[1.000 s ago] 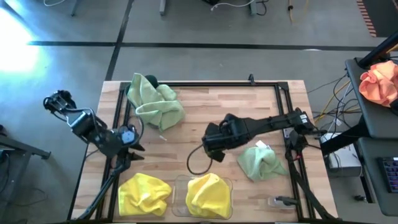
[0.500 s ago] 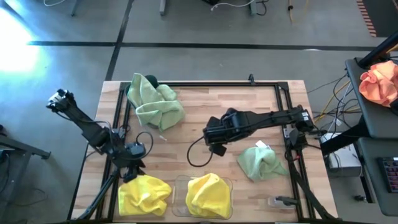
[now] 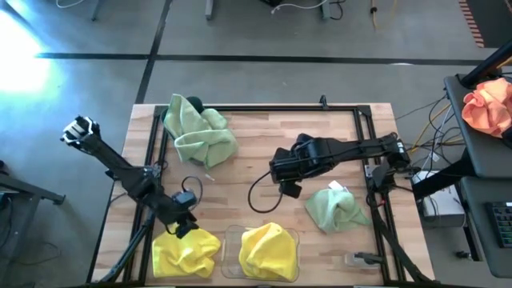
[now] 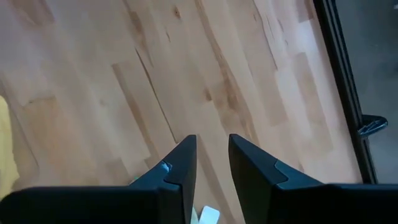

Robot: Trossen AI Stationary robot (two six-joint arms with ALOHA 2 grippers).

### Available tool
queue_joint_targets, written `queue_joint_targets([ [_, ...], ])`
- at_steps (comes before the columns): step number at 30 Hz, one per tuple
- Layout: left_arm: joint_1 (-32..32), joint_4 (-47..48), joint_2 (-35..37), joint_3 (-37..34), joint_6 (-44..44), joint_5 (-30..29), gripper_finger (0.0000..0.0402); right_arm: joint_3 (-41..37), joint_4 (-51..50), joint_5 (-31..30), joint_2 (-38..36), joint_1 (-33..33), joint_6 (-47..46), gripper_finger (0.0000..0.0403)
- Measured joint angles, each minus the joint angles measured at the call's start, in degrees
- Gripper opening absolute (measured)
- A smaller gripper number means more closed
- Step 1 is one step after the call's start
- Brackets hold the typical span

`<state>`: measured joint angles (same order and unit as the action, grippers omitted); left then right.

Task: Sort microfiber towel by color & place in baskets
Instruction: Put the yellow towel into the transparent bin

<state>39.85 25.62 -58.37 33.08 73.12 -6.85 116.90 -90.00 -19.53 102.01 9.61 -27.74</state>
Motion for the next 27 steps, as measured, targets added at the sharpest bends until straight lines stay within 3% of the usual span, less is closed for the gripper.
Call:
queue_joint_targets([
  [11, 2.15, -0.73, -11.29, 0.00, 4.44, 6.69, 0.0162, -0.02, -0.06, -0.01, -4.53, 0.00, 0.34, 0.0088],
  [27, 3.11, -10.72, -24.46, 1.14, 5.57, 17.82, 0.0177, -0.02, -0.01, 0.00, -6.35, 0.00, 0.34, 0.0088],
])
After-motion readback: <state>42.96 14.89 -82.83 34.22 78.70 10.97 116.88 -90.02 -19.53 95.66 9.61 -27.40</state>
